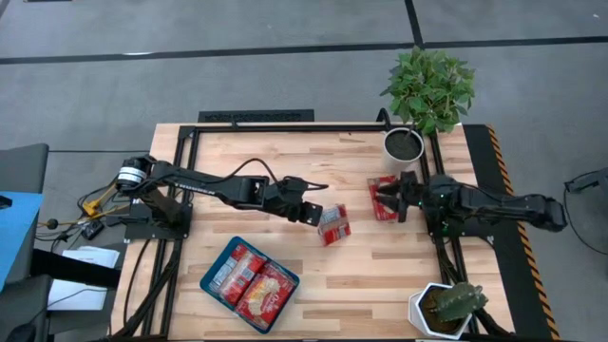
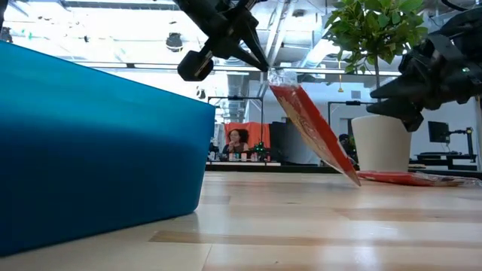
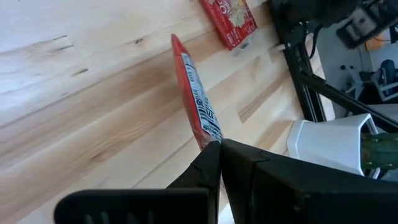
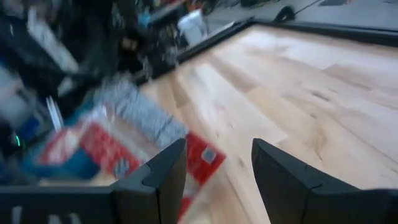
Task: Sort popcorn bags into baskets
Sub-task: Put the red popcorn bag into the blue bin
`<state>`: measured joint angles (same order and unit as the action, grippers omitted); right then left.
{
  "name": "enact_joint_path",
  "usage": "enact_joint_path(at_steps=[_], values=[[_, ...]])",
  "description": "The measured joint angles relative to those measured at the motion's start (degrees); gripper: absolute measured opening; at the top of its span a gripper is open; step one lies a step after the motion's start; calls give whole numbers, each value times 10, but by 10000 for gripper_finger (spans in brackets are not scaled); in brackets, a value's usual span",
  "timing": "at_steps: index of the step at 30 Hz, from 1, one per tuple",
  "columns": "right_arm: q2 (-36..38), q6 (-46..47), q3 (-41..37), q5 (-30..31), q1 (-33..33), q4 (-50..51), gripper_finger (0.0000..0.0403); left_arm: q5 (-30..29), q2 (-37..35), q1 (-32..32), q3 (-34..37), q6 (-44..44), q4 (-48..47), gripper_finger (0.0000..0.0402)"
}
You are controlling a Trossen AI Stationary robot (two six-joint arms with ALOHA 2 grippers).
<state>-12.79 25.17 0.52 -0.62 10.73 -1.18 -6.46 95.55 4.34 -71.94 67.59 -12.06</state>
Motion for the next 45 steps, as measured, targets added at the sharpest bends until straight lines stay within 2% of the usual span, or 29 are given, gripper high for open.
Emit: enact_joint_path(at_steps=[6, 19, 23, 30, 35, 45], values=[[-79, -57, 21, 35, -42, -25, 206, 0, 0, 0, 0, 0, -6, 0], [-297, -203, 160, 35, -64, -35, 244, 0, 0, 0, 0, -17, -11, 0], [-366, -276, 203, 33, -74, -37, 254, 0, 0, 0, 0, -32, -11, 0], [-486, -344, 288, -68, -55, -35, 256, 4, -1, -1, 0, -49, -13, 0], [-574, -388, 357, -143, -30, -18, 256, 27, -1, -5, 0, -73, -14, 0], [-715, -537, 496, -236, 1, 126, 256, 46, -1, -18, 0, -127, -16, 0]])
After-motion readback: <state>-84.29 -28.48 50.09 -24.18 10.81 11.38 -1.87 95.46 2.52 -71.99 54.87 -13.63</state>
